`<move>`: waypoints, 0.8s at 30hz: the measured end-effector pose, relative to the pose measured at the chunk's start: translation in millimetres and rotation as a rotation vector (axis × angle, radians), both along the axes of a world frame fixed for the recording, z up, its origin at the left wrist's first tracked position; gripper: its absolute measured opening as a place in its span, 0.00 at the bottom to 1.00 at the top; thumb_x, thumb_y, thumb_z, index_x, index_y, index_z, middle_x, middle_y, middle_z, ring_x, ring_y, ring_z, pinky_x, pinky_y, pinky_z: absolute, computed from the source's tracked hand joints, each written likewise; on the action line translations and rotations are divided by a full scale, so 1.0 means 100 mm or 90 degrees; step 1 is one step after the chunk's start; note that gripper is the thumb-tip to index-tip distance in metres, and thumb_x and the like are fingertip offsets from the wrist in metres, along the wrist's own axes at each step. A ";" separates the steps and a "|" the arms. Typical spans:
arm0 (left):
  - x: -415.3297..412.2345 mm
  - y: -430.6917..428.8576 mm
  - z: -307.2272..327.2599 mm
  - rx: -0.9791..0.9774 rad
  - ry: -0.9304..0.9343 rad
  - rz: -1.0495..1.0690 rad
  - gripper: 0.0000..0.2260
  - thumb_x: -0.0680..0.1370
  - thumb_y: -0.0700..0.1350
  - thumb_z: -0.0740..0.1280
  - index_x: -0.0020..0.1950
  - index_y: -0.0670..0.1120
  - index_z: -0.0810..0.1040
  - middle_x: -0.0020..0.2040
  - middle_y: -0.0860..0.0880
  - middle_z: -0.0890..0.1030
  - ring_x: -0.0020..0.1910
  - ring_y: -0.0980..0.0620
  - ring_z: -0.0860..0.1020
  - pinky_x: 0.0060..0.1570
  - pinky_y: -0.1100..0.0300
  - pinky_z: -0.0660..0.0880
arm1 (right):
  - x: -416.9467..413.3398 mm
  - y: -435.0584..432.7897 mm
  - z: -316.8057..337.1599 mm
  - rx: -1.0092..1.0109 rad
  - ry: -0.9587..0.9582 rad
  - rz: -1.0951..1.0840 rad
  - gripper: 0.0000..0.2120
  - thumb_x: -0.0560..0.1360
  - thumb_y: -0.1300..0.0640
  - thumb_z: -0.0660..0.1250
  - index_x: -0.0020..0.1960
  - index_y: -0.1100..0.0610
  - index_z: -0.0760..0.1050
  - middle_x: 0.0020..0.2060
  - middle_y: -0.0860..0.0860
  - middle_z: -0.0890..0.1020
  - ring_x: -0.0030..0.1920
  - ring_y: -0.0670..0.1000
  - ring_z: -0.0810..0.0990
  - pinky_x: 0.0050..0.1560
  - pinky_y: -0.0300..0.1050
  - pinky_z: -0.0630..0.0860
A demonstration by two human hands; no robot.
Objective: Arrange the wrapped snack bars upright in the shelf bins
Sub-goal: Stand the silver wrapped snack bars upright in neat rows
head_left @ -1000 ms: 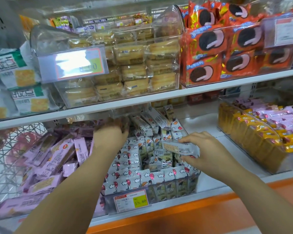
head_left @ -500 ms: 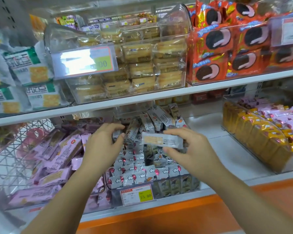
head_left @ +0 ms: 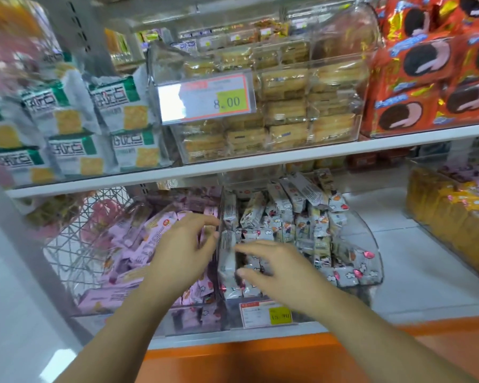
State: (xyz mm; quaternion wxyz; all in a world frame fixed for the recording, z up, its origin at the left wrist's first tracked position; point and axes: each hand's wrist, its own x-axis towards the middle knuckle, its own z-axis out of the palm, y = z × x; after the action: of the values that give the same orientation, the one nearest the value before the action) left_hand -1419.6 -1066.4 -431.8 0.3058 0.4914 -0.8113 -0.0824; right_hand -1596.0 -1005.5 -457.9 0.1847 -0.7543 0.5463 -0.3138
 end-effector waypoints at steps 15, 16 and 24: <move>-1.22 0.12 -0.04 0.145 -0.228 -0.243 0.14 0.79 0.51 0.63 0.65 0.53 0.73 0.61 0.53 0.75 0.54 0.54 0.76 0.54 0.57 0.75 | -1.40 0.37 0.07 -0.054 0.108 -0.185 0.15 0.72 0.50 0.71 0.58 0.42 0.77 0.57 0.36 0.68 0.60 0.37 0.62 0.60 0.31 0.58; -1.30 0.10 -0.07 0.165 -0.237 -0.260 0.15 0.79 0.51 0.63 0.66 0.53 0.72 0.62 0.52 0.73 0.55 0.53 0.76 0.55 0.56 0.74 | -1.43 0.38 0.06 -0.053 0.109 -0.189 0.15 0.72 0.49 0.71 0.58 0.41 0.76 0.58 0.36 0.66 0.60 0.36 0.60 0.61 0.33 0.57; -1.60 -0.07 -0.27 0.249 -0.292 -0.284 0.14 0.81 0.53 0.58 0.61 0.50 0.76 0.62 0.49 0.68 0.60 0.49 0.70 0.62 0.58 0.65 | -1.53 0.41 0.02 -0.044 0.079 -0.178 0.14 0.73 0.49 0.69 0.58 0.43 0.76 0.58 0.36 0.65 0.59 0.35 0.62 0.59 0.31 0.58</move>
State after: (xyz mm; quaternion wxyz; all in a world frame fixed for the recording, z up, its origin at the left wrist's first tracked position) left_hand -1579.4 -1073.7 -459.1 -0.0090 0.3572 -0.9148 -0.1880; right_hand -1748.6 -964.9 -456.1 0.0791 -0.6944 0.6456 -0.3076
